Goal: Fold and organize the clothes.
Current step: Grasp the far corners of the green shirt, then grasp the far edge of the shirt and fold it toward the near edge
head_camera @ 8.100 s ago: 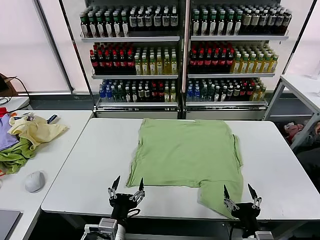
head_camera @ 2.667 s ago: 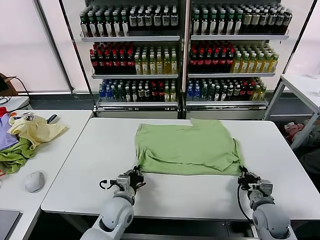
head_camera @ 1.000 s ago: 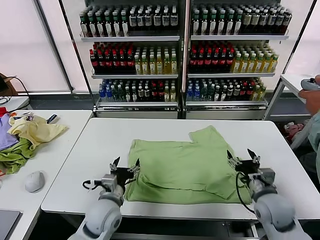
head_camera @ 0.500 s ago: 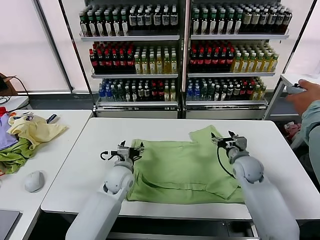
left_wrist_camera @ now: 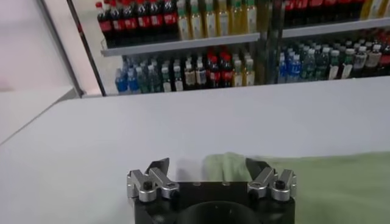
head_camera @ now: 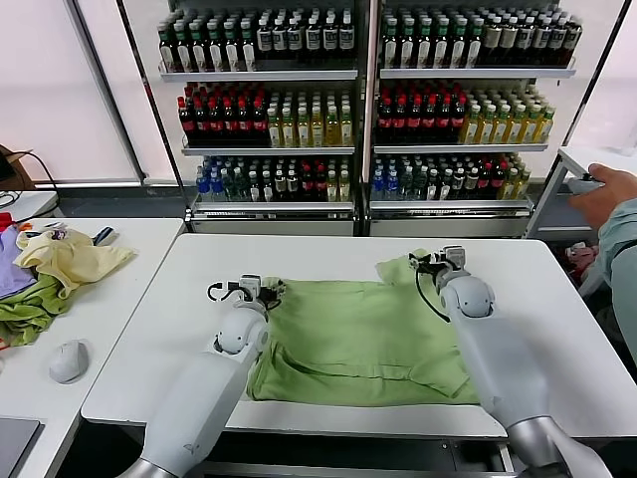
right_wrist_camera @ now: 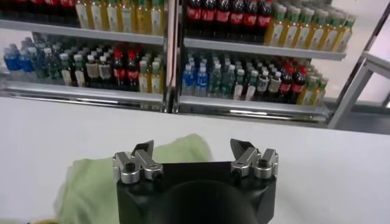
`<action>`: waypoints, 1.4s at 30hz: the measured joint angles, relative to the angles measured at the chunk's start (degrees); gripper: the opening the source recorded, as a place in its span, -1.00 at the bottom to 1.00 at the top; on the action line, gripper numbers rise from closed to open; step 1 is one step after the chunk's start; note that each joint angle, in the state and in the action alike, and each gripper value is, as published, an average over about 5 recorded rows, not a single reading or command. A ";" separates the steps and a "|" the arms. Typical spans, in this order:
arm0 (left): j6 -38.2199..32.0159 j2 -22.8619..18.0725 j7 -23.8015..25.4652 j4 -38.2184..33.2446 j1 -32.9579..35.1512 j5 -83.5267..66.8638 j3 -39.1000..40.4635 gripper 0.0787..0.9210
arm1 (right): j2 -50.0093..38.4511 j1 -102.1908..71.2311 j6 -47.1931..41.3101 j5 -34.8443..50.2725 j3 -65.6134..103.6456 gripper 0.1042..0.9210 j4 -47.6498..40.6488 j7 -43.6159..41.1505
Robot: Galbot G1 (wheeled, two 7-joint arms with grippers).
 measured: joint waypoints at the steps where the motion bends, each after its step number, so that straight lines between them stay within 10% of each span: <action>1: 0.10 0.04 0.00 0.19 -0.12 -0.34 0.08 0.73 | 0.36 0.35 0.01 -0.25 -0.02 0.66 -1.02 -0.17; 24: -0.89 1.89 2.30 -1.06 1.28 -7.49 0.56 -0.79 | 1.42 1.78 -0.32 0.90 0.05 -0.92 -6.35 -2.79; 42: -6.93 6.00 4.35 -16.04 9.27 -10.85 -2.99 -0.96 | -6.38 -11.77 -0.59 9.85 5.00 -0.98 22.28 -0.72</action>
